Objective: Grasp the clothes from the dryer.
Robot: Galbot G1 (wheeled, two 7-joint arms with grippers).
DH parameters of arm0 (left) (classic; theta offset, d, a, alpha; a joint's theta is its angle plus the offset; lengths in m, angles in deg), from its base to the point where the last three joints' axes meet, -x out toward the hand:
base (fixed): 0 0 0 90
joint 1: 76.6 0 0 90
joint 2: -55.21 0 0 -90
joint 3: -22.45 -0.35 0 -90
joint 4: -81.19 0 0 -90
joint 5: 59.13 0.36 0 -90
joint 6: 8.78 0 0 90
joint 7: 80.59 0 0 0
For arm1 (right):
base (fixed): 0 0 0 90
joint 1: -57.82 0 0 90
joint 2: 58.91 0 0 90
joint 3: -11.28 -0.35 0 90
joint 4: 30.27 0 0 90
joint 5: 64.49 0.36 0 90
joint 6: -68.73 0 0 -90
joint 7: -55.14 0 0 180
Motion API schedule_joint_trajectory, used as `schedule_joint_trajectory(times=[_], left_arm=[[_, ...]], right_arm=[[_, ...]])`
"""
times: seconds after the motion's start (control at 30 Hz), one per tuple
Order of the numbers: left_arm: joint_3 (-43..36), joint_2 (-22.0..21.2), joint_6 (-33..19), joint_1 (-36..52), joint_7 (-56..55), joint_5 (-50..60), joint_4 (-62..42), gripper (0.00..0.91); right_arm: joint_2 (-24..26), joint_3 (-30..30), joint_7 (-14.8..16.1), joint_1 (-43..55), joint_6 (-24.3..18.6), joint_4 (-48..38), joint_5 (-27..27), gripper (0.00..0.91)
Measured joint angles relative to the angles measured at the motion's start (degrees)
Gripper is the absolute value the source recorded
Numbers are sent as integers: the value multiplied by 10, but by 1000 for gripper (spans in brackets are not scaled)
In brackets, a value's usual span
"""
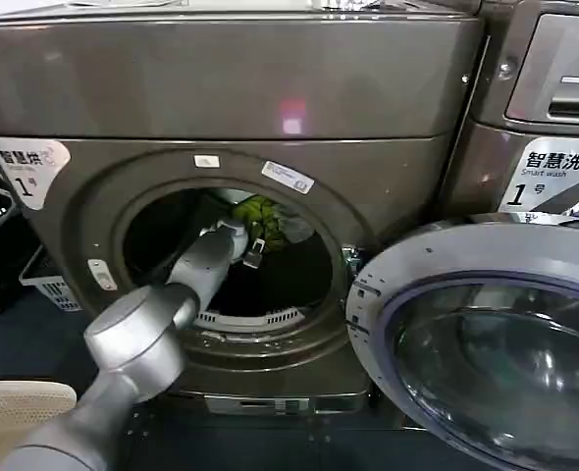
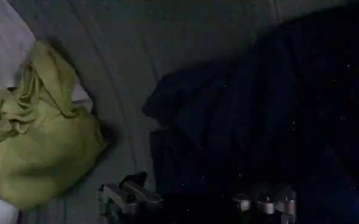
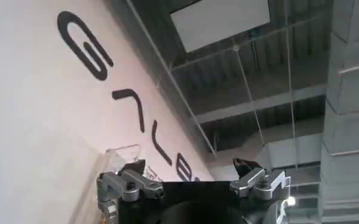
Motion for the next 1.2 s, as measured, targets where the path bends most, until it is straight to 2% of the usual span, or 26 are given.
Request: schedule_joint_trajectory(times=[0.13,0.17,0.2,0.23,1.2], left_arm=[[0,0,0,-8,-3,-1,0,907],[0,0,0,-10,-4,-1,0,796],[1,0,1,-12,-4,-2,0,193],[1,0,1,-13,-4,-3,0,0],[24,9,-14,6,4,-52,14,0]], right_arm=[[0,-1,0,-1,0,0,1,907],[-1,-1,0,-1,0,0,1,907],[-1,-1,0,-1,0,0,1,907],[-1,-1,0,-1,0,0,1,907],[3,0,0,1,0,-3,3,907]])
